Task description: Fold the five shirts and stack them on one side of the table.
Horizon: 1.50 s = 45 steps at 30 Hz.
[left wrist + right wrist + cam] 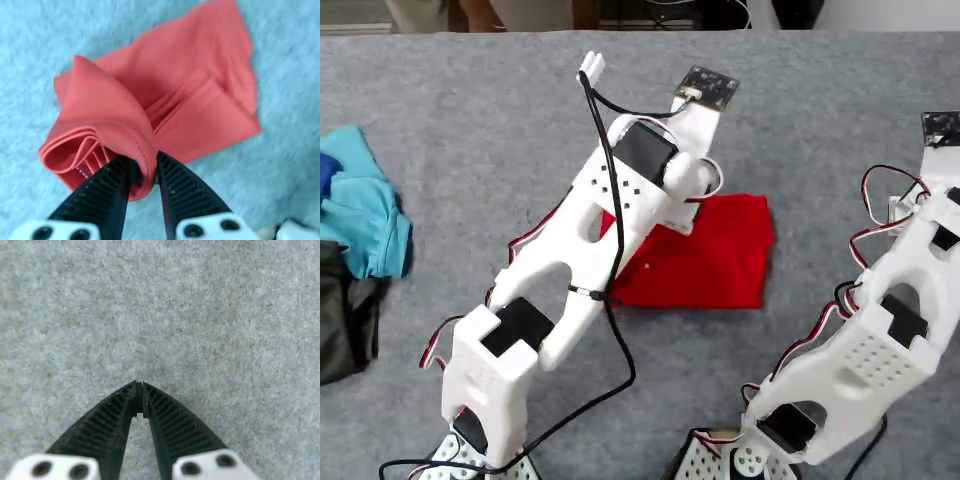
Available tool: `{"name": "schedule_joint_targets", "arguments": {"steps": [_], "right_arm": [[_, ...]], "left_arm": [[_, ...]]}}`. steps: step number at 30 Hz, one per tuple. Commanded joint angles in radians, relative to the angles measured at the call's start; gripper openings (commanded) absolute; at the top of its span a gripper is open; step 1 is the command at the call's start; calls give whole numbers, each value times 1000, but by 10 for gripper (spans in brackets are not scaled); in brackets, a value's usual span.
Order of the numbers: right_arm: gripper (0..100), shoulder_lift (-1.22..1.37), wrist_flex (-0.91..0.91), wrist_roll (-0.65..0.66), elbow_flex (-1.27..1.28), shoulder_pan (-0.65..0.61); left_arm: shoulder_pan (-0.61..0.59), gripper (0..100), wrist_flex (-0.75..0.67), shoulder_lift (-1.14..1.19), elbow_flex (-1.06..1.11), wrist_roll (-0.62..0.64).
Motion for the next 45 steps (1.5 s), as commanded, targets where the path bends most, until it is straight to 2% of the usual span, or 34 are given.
{"name": "schedule_joint_targets", "arguments": {"steps": [1, 10, 20, 33, 40, 42, 45], "right_arm": [[16, 2, 0, -9, -54, 10], [16, 2, -20, -9, -50, 10], [16, 4, -20, -3, -50, 8], [16, 4, -20, -2, -50, -2], [16, 4, -20, 0, -50, -2], [16, 4, -21, 0, -50, -2], [16, 4, -31, 9, -48, -2]], "left_arm": [[14, 20, -87, 8, -54, 46], [135, 20, -230, 54, -54, 51], [155, 20, -327, 131, -54, 51], [222, 21, -319, 338, -310, 52], [221, 26, -318, 427, -351, 52], [218, 59, -301, 426, -351, 51], [224, 205, -206, 426, -387, 49]]}}
